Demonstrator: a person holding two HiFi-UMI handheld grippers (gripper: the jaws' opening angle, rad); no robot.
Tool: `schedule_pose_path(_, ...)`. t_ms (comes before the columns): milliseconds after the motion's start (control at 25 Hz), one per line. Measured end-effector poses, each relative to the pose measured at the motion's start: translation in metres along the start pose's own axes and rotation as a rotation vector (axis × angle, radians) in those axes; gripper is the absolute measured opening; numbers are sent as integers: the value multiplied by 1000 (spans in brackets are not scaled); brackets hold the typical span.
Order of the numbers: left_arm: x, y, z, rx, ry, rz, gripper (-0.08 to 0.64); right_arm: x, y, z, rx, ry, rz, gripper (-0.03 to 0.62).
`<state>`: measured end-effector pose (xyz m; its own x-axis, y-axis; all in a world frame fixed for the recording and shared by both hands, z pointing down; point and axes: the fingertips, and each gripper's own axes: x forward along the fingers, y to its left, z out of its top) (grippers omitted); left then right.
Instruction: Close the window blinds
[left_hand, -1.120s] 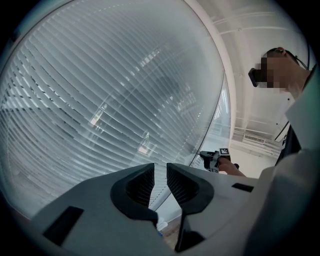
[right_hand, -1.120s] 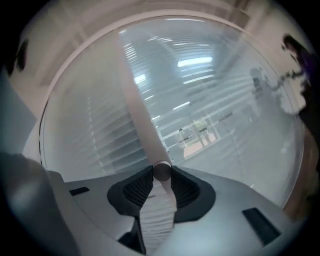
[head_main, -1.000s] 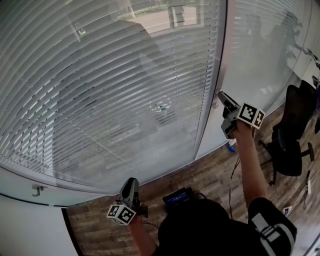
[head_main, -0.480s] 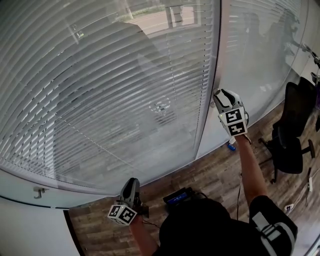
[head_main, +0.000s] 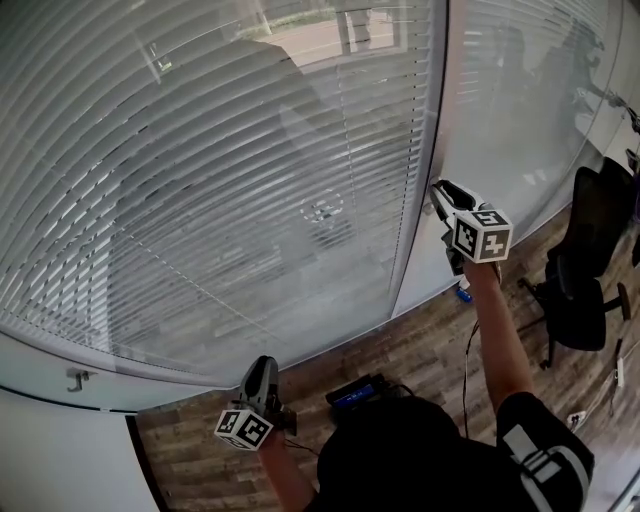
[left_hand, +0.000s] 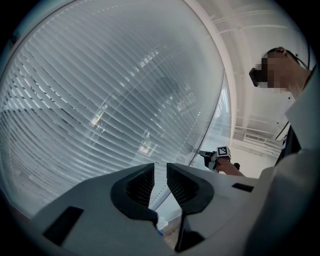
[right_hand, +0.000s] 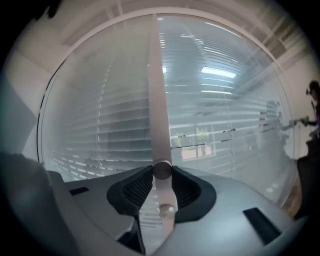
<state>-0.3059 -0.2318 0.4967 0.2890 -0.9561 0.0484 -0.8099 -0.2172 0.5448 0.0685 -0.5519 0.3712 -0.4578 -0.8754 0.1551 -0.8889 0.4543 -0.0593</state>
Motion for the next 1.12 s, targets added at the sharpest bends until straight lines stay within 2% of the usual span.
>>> schedule_pose_path(40,1,0,-1,0,0,-2,89,0,0,0,30,-7,20,126)
schedule_pose_path(80,1,-1,-1,0,0,-4,89,-1,1,1,1,-6,26,126)
schedule_pose_path(120,2,-2,-1,-1,2,-4,89,-3,3,1,-85,2,14,126)
schedule_pose_path(240,6,-6,0,-2,13,5,89,-5,9,3,-438,34,-85,149)
schedule_pose_path(280,7,-7,0,-1,14,4,89,-4,11,4,-518,36,-107,150)
schedule_pose_path(360,8,-7,-3,0,12,-3,89,-1,13,7,-608,40,-131,150)
schedule_pose_path(480,7,-7,-7,1,10,-8,89,-1,12,7,-632,46,-147,132)
schedule_pose_path(760,8,-14,-9,5,20,21,89,0,8,9,-410,32,-93,127)
schedule_pose_path(840,8,-17,-11,9,25,28,89,0,10,9,-465,39,-95,127)
schedule_pose_path(960,9,-22,-18,16,34,39,89,-1,16,6,-676,54,-134,133)
schedule_pose_path(1040,10,-28,-21,21,40,50,89,-1,18,7,-692,45,-128,133)
schedule_pose_path(1120,10,-35,-22,27,42,57,89,-1,16,9,-636,42,-104,130)
